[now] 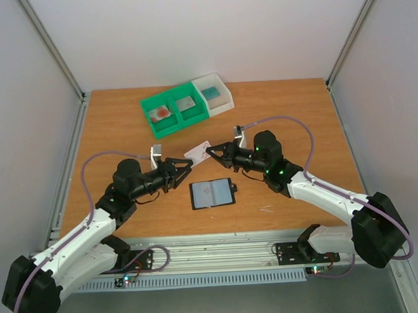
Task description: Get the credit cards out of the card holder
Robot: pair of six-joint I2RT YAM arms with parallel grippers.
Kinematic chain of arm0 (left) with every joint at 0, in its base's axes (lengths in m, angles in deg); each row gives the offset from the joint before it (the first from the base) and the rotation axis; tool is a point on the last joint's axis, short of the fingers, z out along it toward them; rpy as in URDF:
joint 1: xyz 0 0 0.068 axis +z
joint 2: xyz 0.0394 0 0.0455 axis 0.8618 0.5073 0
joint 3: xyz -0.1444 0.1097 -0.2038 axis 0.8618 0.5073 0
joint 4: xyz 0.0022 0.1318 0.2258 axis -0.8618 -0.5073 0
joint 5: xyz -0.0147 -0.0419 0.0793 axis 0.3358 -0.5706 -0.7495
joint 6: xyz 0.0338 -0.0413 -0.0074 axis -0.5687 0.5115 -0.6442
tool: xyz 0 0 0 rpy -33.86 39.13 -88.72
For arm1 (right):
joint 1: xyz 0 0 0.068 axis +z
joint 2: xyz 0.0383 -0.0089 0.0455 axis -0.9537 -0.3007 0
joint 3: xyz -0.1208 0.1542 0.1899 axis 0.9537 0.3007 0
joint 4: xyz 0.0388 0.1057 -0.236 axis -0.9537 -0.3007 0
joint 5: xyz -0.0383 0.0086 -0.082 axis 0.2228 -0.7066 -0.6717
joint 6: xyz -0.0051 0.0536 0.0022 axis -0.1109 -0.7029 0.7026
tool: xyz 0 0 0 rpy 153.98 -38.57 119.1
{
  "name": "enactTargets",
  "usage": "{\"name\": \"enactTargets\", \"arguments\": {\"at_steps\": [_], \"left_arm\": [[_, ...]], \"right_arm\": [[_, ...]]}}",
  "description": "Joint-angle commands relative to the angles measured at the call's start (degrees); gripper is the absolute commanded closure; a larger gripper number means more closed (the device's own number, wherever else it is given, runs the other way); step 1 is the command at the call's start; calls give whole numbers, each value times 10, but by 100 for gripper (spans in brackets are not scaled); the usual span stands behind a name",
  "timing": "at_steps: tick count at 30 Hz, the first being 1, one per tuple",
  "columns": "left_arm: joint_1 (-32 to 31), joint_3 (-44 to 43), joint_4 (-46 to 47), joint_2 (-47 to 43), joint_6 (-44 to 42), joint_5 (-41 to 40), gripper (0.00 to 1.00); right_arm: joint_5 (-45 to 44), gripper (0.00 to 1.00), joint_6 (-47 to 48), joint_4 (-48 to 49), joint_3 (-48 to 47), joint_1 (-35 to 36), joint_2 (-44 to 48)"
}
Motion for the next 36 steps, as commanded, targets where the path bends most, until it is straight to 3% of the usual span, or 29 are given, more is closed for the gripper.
{"name": "enactTargets", "arguments": {"at_steps": [1, 8, 14, 20, 31, 32, 36], "left_arm": [[-2, 11, 56, 5, 5, -2, 64], [-2, 11, 76, 14, 6, -5, 98], [-2, 13, 73, 13, 2, -8, 99], [-2, -6, 24, 15, -28, -10, 99], [13, -99, -176, 38, -156, -53, 100], [17, -111, -188, 43, -165, -58, 100], [41, -160, -253, 75, -216, -68, 100]], "right_arm": [[-4, 99, -6, 15, 4, 5, 2], [-3, 99, -4, 10, 6, 7, 2], [4, 94, 4, 10, 12, 7, -8], [7, 72, 30, -5, 18, 7, 1], [4, 6, 116, -113, 29, 6, 52], [5, 2, 126, -122, 29, 6, 55], [6, 2, 162, -172, 29, 6, 80]]}}
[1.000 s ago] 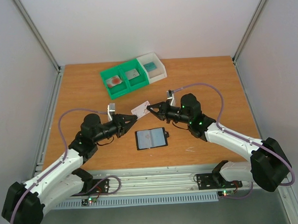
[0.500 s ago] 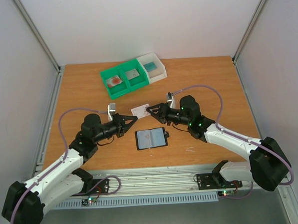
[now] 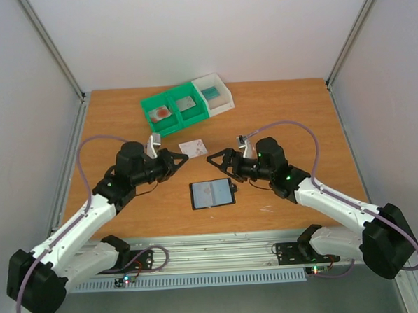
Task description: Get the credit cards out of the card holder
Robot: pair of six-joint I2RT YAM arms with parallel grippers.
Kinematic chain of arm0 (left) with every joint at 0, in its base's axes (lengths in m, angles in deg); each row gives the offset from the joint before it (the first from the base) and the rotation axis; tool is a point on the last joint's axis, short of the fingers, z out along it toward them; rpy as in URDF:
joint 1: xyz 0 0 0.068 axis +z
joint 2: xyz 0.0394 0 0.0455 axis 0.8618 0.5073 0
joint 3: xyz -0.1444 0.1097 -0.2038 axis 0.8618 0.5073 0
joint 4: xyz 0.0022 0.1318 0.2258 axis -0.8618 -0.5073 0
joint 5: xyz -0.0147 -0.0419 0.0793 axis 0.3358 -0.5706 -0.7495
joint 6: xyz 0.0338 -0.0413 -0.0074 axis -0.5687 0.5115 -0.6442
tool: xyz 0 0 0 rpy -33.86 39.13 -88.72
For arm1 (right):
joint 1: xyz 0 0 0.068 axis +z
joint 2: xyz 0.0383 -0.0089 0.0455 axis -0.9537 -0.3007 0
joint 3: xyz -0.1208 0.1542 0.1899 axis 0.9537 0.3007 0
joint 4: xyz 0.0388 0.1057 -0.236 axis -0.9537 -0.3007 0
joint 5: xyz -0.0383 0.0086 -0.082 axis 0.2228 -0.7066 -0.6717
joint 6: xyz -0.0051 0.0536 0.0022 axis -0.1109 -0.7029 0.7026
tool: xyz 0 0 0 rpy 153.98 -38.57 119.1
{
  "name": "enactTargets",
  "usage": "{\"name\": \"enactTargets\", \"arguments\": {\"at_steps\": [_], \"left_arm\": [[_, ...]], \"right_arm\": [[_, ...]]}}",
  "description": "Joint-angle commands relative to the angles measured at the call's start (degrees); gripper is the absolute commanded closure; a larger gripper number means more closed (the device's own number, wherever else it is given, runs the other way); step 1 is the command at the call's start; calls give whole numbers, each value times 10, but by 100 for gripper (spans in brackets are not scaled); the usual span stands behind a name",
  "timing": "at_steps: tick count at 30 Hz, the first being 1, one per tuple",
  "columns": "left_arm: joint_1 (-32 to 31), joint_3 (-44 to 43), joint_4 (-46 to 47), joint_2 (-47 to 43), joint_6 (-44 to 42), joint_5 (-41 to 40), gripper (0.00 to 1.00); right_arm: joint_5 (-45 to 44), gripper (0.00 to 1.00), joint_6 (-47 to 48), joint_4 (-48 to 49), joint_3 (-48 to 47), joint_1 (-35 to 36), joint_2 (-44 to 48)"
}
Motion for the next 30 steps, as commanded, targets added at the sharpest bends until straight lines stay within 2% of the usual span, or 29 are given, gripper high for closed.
{"name": "enactTargets", "arguments": {"at_steps": [1, 10, 17, 24, 30], "left_arm": [[28, -61, -91, 37, -84, -23, 100], [85, -189, -175, 178, -172, -26, 100], [98, -312, -232, 278, -231, -103, 99], [105, -413, -263, 375, -250, -154, 100], [113, -494, -278, 457, -254, -166, 100]], "right_arm": [[-1, 1, 66, -75, 0, 2, 35], [-17, 2, 126, -175, -17, 3, 77], [-14, 2, 135, -204, -22, 3, 81], [-18, 1, 144, -227, -37, 2, 90], [-8, 1, 141, -229, -36, 3, 90]]}}
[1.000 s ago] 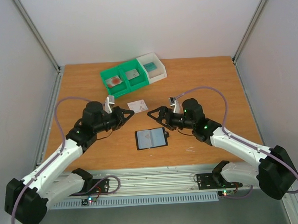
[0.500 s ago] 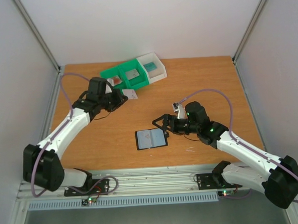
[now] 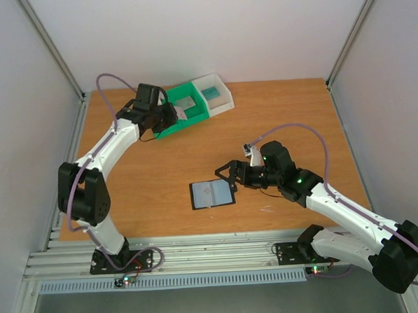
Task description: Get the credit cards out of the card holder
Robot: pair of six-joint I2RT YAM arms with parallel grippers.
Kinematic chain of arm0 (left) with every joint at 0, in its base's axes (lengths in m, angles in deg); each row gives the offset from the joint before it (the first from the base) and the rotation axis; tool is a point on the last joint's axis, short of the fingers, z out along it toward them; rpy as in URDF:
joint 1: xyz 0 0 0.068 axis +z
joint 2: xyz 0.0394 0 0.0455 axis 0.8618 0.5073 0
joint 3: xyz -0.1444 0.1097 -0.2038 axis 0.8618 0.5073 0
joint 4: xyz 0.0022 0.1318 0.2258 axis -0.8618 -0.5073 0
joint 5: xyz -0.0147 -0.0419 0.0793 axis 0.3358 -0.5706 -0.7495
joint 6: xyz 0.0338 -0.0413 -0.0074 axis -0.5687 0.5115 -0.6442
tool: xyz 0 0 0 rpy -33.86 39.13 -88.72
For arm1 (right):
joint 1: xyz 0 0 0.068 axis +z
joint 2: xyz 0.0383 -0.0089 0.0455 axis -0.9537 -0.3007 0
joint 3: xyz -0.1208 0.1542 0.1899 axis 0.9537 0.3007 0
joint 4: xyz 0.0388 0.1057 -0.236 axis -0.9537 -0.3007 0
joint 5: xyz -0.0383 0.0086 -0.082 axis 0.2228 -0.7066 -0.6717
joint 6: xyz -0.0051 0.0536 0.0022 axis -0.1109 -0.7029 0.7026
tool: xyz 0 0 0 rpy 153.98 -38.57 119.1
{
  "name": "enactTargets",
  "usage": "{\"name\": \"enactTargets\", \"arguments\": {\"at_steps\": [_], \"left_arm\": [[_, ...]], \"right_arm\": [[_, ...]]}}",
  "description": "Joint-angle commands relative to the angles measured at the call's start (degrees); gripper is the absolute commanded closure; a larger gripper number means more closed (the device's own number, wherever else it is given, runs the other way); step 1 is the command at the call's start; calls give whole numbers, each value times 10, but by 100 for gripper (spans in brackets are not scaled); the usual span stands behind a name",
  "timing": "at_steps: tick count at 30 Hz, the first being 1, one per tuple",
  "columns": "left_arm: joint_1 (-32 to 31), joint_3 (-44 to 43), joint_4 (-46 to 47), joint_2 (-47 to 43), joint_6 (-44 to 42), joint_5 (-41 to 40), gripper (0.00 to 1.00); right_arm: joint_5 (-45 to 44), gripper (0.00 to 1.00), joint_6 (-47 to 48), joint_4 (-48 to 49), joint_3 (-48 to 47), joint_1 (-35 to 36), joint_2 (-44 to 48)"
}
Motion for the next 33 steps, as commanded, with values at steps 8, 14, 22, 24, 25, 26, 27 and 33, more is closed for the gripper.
{"name": "enactTargets", "arguments": {"at_steps": [8, 14, 22, 24, 25, 26, 27, 33], "left_arm": [[8, -142, 1, 163, 13, -30, 100], [7, -221, -7, 230, 24, -41, 100], [10, -315, -47, 305, 24, -68, 100], [10, -323, -46, 314, 25, -72, 99], [10, -325, -44, 318, 26, -75, 100], [10, -328, -43, 322, 27, -78, 100], [10, -332, -42, 326, 26, -80, 100], [13, -366, -50, 356, 17, -87, 100]], "right_arm": [[2, 2, 26, -30, -30, 3, 1], [-5, 2, 26, -37, -31, 3, 3], [-7, 2, 30, -39, -34, 3, -8], [-5, 2, 31, -41, -37, 3, -11], [-6, 2, 31, -43, -40, 3, -12], [-7, 1, 33, -45, -41, 3, -10], [-9, 1, 34, -48, -42, 3, -9], [-24, 2, 37, -57, -36, 3, -2]]}}
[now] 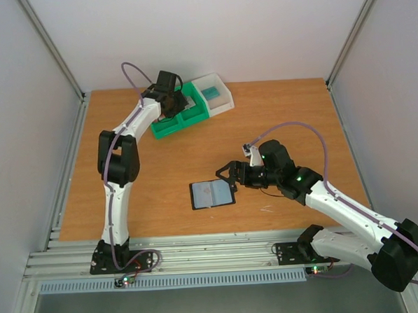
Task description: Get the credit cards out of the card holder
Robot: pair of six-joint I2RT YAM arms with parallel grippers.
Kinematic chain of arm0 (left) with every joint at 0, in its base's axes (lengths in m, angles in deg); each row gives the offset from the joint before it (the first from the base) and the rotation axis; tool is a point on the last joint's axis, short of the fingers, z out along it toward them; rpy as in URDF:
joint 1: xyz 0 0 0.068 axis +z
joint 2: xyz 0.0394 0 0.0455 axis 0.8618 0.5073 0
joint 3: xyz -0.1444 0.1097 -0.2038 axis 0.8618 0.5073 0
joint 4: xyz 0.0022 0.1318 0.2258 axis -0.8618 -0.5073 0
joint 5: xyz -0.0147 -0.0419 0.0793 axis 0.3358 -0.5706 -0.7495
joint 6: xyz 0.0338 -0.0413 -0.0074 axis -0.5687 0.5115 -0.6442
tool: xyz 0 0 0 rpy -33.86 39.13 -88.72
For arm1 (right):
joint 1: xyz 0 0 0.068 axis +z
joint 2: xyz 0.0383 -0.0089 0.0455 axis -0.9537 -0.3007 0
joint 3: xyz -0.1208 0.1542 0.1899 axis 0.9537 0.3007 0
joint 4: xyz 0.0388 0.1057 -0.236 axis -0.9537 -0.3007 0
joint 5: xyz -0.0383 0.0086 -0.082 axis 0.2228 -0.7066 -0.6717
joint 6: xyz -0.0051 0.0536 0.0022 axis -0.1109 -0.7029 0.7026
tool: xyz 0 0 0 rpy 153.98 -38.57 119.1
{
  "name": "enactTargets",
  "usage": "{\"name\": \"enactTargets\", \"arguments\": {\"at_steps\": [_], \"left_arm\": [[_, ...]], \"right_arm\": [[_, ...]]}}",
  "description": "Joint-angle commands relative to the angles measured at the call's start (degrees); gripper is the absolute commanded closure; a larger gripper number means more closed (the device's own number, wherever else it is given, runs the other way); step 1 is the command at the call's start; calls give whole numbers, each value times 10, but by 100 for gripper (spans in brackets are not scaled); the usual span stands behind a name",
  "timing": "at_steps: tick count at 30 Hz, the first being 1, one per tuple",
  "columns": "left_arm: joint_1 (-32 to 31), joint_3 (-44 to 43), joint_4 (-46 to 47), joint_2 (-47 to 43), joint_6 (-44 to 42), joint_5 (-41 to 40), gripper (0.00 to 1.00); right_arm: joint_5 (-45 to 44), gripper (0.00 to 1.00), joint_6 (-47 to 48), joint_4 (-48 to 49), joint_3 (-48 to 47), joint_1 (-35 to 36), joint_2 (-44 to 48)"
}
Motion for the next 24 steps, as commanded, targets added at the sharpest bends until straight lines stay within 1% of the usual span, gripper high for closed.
{"name": "enactTargets", "arguments": {"at_steps": [1, 5, 9, 11, 24], "left_arm": [[5, -37, -1, 24, -2, -16, 100], [8, -56, 5, 41, 3, -16, 100], [11, -101, -15, 68, 1, -14, 100], [13, -110, -14, 74, -2, -15, 100], [19, -137, 0, 113, 11, 0, 99]], "right_arm": [[-13, 2, 10, -14, -17, 3, 8], [-16, 1, 11, -16, -18, 3, 8], [-20, 2, 12, -21, -15, 3, 6], [-22, 1, 13, -24, -17, 3, 5], [-42, 1, 29, -48, -27, 3, 4]]}}
